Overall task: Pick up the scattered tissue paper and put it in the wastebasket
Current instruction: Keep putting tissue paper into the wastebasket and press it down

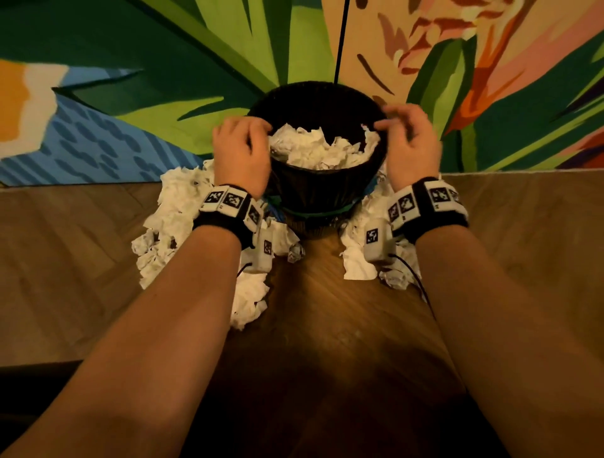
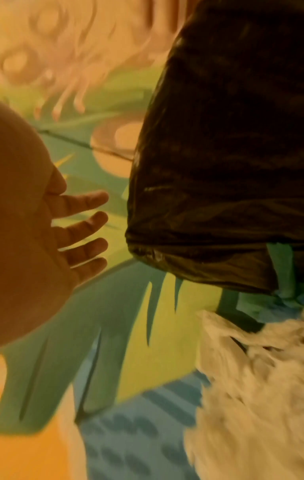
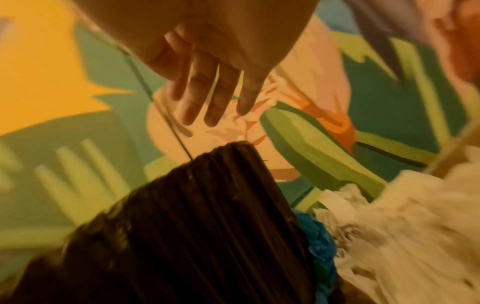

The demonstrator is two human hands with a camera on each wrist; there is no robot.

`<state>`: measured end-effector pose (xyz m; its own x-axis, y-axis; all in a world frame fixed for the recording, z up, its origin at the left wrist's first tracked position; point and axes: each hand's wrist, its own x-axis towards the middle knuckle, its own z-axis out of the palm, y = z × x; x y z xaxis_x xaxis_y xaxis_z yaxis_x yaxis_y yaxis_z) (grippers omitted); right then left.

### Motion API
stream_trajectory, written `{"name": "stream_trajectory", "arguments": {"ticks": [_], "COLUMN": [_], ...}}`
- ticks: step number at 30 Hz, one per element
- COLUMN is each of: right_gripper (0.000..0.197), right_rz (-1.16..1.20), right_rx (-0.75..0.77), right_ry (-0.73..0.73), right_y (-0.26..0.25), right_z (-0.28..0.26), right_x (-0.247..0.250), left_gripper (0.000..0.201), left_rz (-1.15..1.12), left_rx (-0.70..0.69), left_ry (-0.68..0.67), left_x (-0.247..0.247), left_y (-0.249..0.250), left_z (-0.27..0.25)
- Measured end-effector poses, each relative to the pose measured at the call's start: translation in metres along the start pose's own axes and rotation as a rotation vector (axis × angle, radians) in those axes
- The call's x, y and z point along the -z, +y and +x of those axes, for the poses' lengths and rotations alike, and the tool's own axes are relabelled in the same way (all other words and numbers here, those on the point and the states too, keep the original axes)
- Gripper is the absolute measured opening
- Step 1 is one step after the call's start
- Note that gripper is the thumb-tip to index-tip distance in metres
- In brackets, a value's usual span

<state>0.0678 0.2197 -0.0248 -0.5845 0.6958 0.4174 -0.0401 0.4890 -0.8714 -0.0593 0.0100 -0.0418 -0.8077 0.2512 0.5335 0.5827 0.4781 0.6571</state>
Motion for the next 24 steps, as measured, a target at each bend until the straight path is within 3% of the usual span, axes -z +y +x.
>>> {"name": "stream_trajectory", "arguments": {"ticks": [2,5,8,10,12,15,17,21,24], "right_gripper": [0.024,0.023,0.021,0.02,0.02,0.01,0.016,0.06,0.072], "right_rz": [0.037,-0.001,-0.085,-0.167,-0.236,-0.47,-0.487,-0.361,-0.401], "right_rx": [-0.106,-0.315,-0.556,-0.631,-0.647,-0.593,-0.583,-0.49,-0.305], "right_ry": [0.116,0.154,0.128,0.028,-0.178,-0.675,-0.89,-0.983,-1.027], "right_y": [0.01,0.042,0.079,0.1,0.115,0.121,0.113,0.082,0.068], "right_z": [-0.001,-0.023,-0.066,-0.098,-0.129,-0.169,-0.188,-0.203,-0.199], "right_x": [0.011,0.018,0.015,0.004,-0.015,-0.048,-0.073,-0.111,-0.132], "left_gripper": [0.037,0.034,0.029,0.023,0.019,0.015,0.017,0.027,0.032], "left_rz": [-0.084,-0.086,0.015,0.096,0.175,0.249,0.268,0.256,0.275], "left_rx": [0.174,0.461,0.511,0.488,0.494,0.566,0.584,0.58,0.557], "left_ry": [0.072,0.055,-0.093,-0.236,-0.361,-0.466,-0.533,-0.658,-0.663], "left_x": [0.004,0.006,0.006,0.008,0.015,0.028,0.035,0.038,0.035], "left_y": [-0.016,-0.05,-0.08,-0.096,-0.108,-0.119,-0.122,-0.117,-0.113], "left_z": [-0.003,-0.022,-0.056,-0.078,-0.097,-0.124,-0.141,-0.166,-0.176]}}
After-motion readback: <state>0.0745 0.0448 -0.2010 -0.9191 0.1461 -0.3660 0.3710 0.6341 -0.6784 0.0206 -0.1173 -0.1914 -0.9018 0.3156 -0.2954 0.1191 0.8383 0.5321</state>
